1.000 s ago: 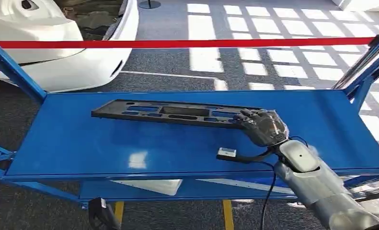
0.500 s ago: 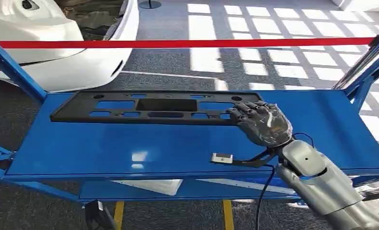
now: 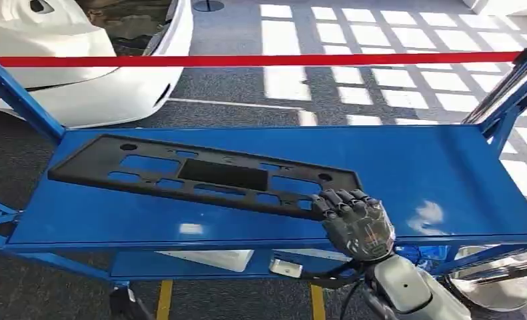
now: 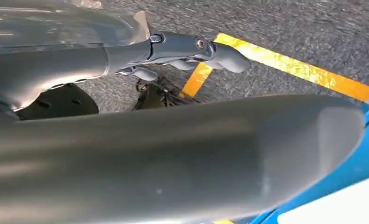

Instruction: Take the parts from the cabinet and place them on the table.

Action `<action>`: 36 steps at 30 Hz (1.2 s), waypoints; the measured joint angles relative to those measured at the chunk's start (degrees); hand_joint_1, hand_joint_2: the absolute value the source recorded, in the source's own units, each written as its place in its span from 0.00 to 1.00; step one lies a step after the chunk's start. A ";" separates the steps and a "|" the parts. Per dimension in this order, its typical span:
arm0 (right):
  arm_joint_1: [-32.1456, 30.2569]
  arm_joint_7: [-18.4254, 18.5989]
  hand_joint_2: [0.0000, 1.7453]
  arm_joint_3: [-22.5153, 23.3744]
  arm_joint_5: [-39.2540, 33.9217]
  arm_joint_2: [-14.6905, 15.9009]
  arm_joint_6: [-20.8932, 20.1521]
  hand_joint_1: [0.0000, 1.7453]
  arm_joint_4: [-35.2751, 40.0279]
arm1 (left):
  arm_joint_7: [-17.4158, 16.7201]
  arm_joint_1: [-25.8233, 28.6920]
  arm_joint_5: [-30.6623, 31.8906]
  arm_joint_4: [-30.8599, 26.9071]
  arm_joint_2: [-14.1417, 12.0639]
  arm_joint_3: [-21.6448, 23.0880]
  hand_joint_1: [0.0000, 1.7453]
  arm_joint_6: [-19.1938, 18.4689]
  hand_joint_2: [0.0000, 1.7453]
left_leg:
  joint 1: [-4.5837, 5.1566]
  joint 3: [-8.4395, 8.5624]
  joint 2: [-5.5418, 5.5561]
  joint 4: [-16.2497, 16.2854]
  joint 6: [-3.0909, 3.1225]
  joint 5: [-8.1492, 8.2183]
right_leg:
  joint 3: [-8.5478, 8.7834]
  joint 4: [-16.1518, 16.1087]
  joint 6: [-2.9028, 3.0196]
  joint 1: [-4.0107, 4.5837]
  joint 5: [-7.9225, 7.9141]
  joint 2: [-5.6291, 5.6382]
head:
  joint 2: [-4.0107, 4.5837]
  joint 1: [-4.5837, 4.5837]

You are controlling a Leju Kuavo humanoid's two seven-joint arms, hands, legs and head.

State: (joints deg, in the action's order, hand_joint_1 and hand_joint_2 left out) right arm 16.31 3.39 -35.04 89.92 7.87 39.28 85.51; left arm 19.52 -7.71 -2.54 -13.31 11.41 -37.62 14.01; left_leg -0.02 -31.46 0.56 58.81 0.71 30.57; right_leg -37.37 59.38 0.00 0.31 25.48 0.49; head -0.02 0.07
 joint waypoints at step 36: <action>-10.47 -6.01 1.00 10.80 0.22 -2.60 0.11 1.00 8.46 | 5.05 0.93 0.00 0.00 -0.04 -2.21 0.00 -2.80 1.00 | 0.00 0.00 0.00 -0.01 0.00 0.00 | 0.00 -0.01 -0.02 0.00 0.01 0.00 | 0.00 0.00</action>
State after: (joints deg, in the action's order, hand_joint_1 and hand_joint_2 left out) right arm 5.84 -2.62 -24.24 90.14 5.27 39.39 93.96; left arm 24.57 -6.78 -2.54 -13.31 11.37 -39.82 11.21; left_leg -0.02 -31.47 0.56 58.80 0.71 30.57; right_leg -37.37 59.37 -0.02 0.31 25.49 0.48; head -0.02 0.07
